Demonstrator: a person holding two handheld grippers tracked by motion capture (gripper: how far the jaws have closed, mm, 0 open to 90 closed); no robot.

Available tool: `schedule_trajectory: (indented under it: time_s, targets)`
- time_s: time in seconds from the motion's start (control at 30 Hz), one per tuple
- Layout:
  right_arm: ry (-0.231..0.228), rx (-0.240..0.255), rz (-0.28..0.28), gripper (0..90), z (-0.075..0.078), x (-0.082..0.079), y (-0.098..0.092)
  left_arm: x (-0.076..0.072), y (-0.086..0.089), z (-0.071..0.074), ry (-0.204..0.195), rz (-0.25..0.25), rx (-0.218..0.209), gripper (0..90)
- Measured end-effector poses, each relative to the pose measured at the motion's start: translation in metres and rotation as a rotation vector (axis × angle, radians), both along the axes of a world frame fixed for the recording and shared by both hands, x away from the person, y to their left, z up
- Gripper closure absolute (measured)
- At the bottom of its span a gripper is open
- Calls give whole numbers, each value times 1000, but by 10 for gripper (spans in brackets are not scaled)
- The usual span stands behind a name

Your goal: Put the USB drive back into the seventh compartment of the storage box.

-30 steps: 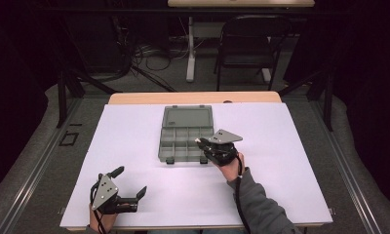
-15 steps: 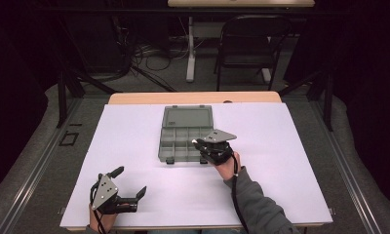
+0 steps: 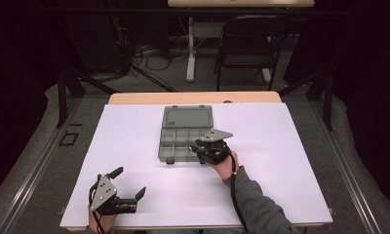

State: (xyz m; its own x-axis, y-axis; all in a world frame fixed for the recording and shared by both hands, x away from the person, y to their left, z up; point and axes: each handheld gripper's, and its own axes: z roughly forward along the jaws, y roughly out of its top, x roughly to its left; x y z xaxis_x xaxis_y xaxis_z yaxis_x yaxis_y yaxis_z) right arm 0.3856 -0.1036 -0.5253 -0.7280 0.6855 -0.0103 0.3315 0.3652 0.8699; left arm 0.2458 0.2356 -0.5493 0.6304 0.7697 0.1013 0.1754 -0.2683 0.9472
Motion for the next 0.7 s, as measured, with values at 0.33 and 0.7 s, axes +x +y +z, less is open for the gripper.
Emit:
schedule_trajectory:
  time_s: [0.33, 0.7]
  targets:
    - [14, 12, 29, 138, 17, -10, -22, 0, 0, 0, 1, -4, -4, 1]
    - [39, -4, 73, 23, 24, -28, -40, 1, 0, 0, 3, -4, -4, 1]
